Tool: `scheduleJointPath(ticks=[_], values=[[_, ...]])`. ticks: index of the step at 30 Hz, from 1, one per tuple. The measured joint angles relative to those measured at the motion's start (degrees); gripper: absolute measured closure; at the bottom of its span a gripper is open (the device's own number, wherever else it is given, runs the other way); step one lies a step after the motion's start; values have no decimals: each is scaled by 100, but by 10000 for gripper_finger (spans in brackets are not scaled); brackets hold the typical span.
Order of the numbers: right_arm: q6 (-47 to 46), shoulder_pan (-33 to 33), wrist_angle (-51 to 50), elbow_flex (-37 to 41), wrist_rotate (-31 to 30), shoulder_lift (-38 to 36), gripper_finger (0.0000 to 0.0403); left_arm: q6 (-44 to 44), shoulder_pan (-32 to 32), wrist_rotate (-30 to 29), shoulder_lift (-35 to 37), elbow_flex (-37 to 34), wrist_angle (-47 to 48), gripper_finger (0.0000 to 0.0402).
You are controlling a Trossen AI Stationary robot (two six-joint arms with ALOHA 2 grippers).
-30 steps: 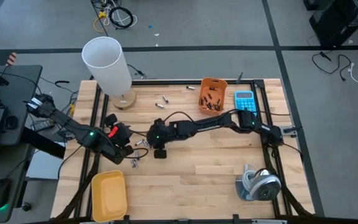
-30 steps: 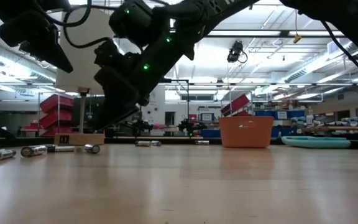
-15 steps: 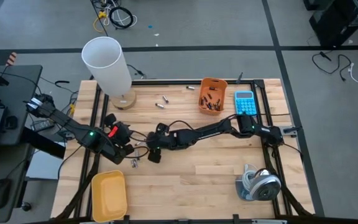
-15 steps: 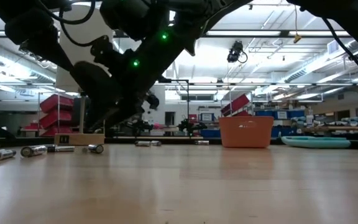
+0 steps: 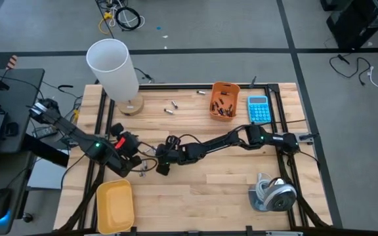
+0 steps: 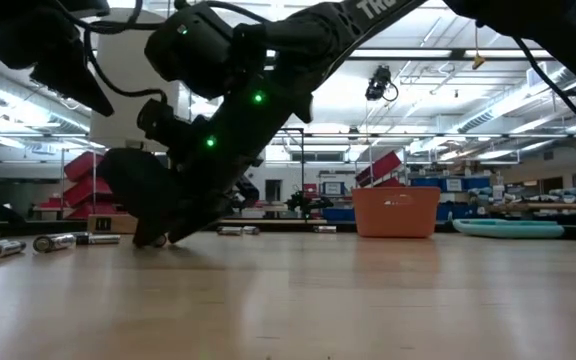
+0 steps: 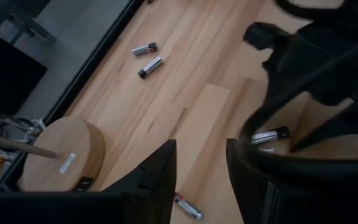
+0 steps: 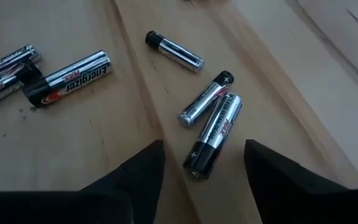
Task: Sort batteries
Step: Put the silver battery into the yellow bin
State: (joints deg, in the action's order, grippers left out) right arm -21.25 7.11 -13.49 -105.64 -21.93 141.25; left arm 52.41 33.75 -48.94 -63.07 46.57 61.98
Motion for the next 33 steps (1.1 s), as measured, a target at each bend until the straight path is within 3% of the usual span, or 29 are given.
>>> scheduleJointPath(ticks=[7, 15, 27, 33], values=[[-73, -95, -69, 19, 116, 0, 240, 62, 240, -50, -24, 0, -105, 259], [244, -231, -350, 15, 396, -19, 369, 62, 277, -97, -26, 0, -237, 259], [1457, -416, -859, 57, 756, -334, 369, 43, 277, -114, -28, 0, -223, 259], [2084, -660, -1046, 75, 1064, -798, 369, 73, 277, -526, -28, 0, -216, 259]])
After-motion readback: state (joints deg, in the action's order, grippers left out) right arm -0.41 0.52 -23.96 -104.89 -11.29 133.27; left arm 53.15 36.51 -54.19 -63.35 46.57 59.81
